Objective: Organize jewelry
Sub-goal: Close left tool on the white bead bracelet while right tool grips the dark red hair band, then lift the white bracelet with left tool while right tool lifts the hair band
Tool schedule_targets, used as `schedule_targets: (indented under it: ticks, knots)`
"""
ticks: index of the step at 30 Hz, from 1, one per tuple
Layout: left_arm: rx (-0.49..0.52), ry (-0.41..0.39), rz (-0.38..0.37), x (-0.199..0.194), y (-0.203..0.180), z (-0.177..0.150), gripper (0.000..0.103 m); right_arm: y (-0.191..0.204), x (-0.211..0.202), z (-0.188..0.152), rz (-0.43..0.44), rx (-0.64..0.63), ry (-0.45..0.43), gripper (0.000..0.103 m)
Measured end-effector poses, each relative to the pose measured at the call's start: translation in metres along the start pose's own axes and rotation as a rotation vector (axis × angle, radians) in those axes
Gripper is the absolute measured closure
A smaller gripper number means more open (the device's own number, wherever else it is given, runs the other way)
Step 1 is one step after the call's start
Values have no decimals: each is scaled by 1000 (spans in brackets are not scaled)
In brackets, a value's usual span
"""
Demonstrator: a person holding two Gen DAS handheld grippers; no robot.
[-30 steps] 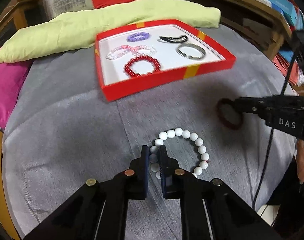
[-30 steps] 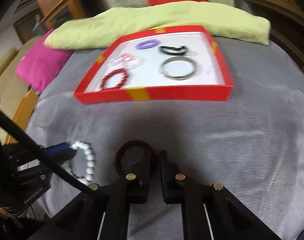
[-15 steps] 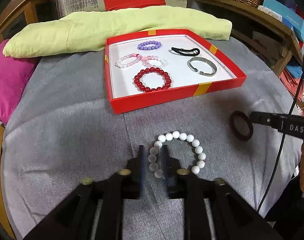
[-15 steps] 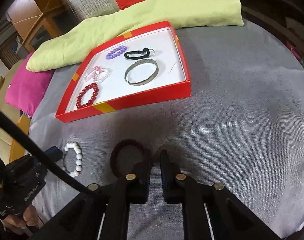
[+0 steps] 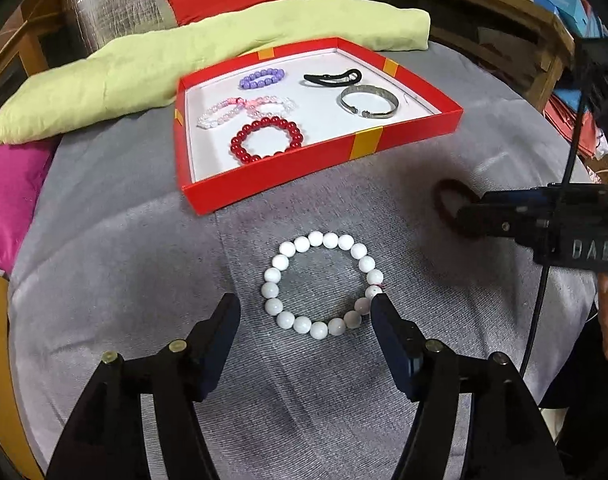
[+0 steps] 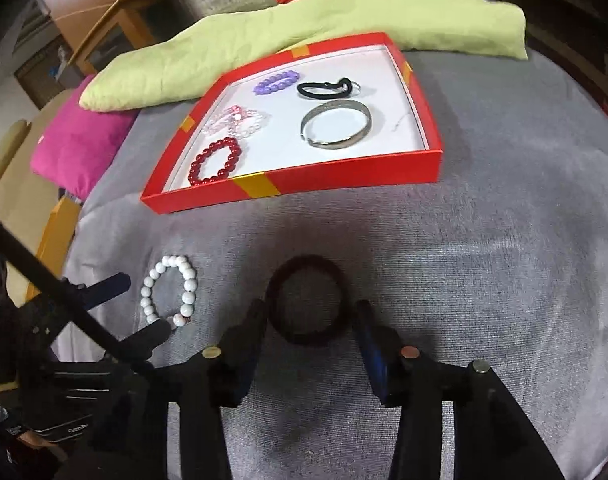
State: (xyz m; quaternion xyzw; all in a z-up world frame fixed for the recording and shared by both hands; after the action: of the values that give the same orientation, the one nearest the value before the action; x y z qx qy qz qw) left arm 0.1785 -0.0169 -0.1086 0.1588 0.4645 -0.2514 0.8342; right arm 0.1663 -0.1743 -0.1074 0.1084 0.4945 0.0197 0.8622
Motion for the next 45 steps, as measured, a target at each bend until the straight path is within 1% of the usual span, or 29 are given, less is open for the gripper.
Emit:
schedule_targets:
  ticks: [1,3,6,8,9,10,11,12,14,16,17,20,24,27,30,36,38,40,41,42,45]
  knots:
    - [-6,-1,-5,1,1,0,35,2,1,-1,-16,-22,-2,55]
    - [-22,-11,-10,1,4,1,35,5,0,-1,-46,-56,-23,78]
    - [-53,-22,-27,1,7,2,35,2,-1,-2,-58,-65,-28,85]
    - [-71,-33,-38,0,9,4,44,-2,-3,-1,-63,-53,-33,87]
    - [-82,-35,-49,0,11,4,55,-4,-5,-1,-68,-47,-39,87]
    - [-91,-33,-54,0,12,5,63,-6,-6,0,-72,-39,-45,88]
    - [-96,-33,-55,1,12,5,66,-6,-6,1,-74,-33,-49,88]
    - [-102,-34,-53,1,14,5,74,-9,-7,2,-77,-20,-54,88]
    - [-109,-35,-50,1,15,6,83,-13,-8,4,-74,2,-56,88]
    - [-121,-40,-59,1,17,6,89,-15,-8,4,-68,15,-55,88]
    - [-120,-41,-59,1,17,7,91,-16,-8,5,-65,18,-52,88]
    - [-114,-39,-58,1,16,7,92,-15,-3,4,-57,26,-25,88]
    - [-110,-25,-52,2,16,7,92,-16,-1,4,-56,32,-20,88]
    - [-100,1,-51,7,14,5,88,-18,0,4,-49,46,-15,87]
    - [-85,-4,-58,7,10,6,75,-19,0,4,-44,57,-13,87]
    - [-99,-14,-55,8,10,8,74,-19,1,4,-44,60,-9,86]
    - [-104,-19,-53,8,10,8,76,-20,2,4,-39,64,-5,85]
    - [-97,-23,-45,8,9,9,85,-21,2,4,-34,64,-2,85]
    - [-97,-25,-43,8,10,8,87,-21,2,4,-32,63,-2,85]
    - [-100,-27,-46,7,10,8,93,-21,2,4,-31,63,-2,85]
    - [-105,-30,-45,7,11,9,92,-21,2,3,-36,58,-6,85]
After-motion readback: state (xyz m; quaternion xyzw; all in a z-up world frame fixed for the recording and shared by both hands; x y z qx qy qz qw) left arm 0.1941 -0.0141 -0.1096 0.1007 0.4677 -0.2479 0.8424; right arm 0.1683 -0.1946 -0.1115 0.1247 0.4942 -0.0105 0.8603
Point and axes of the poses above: each gripper's, at about its wrist camera, not at the fingertips, and x roughly the way its jaws point, y to its left, z to its top, the point moved 1 cm from there along x, roughly the way its jaws point, and after that the axes turned 2 degrees about -x, right-handed, at the moved point
